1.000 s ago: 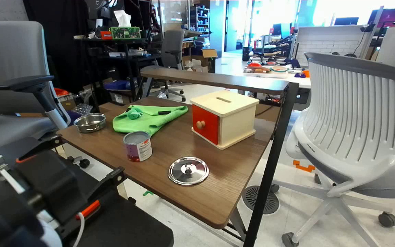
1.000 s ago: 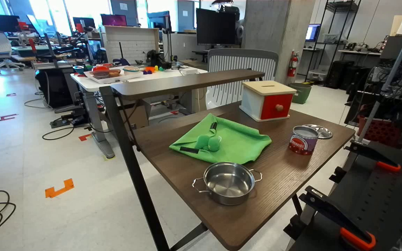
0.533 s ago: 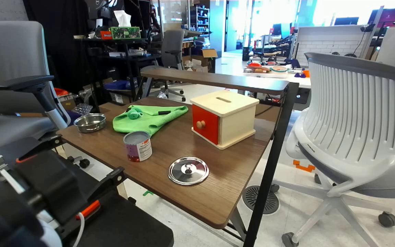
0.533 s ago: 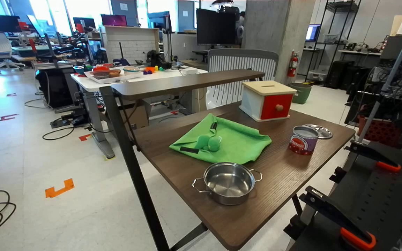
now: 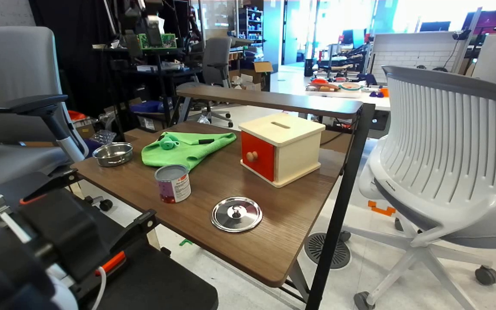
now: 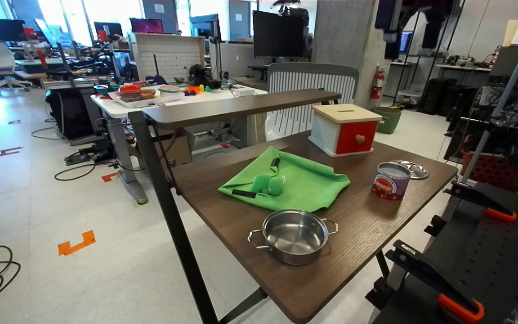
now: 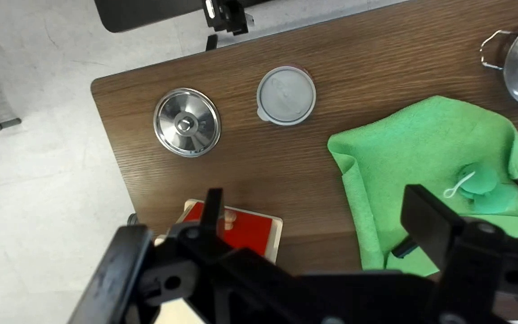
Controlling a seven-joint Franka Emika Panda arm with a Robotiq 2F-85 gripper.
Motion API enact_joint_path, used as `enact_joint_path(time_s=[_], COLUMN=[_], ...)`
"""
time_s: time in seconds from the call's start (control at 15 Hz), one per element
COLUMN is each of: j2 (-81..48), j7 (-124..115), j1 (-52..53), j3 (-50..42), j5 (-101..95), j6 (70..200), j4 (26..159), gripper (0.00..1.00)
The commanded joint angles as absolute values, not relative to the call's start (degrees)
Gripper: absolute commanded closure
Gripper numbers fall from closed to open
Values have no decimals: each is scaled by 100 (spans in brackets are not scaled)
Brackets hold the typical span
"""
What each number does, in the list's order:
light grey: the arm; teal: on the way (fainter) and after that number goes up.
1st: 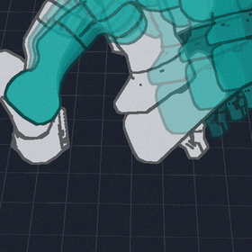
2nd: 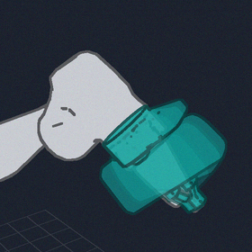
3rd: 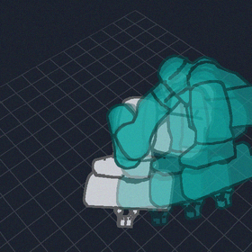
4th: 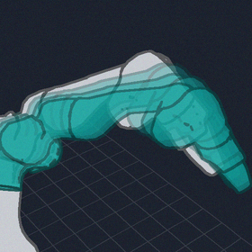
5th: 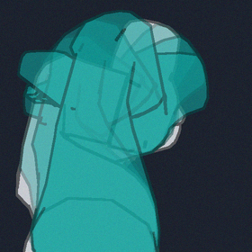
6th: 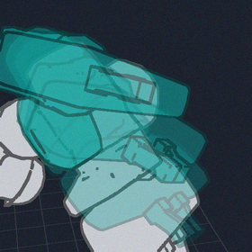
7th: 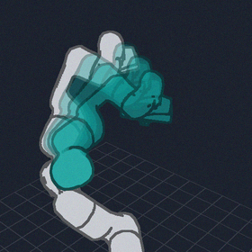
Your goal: Fold the green cloth
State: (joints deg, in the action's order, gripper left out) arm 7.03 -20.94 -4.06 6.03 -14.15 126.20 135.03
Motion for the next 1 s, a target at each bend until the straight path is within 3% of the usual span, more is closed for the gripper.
enact_joint_path(time_s=[0.0,0.67,0.93], j2=[-261,-437,-941], j7=[-2598,-3151,-4523], j1=[-323,-139,88], j3=[423,253,115], j5=[-1805,-2002,-2628], j6=[13214,13398,13689], j4=[13144,13164,12996], gripper=[0,0,0])
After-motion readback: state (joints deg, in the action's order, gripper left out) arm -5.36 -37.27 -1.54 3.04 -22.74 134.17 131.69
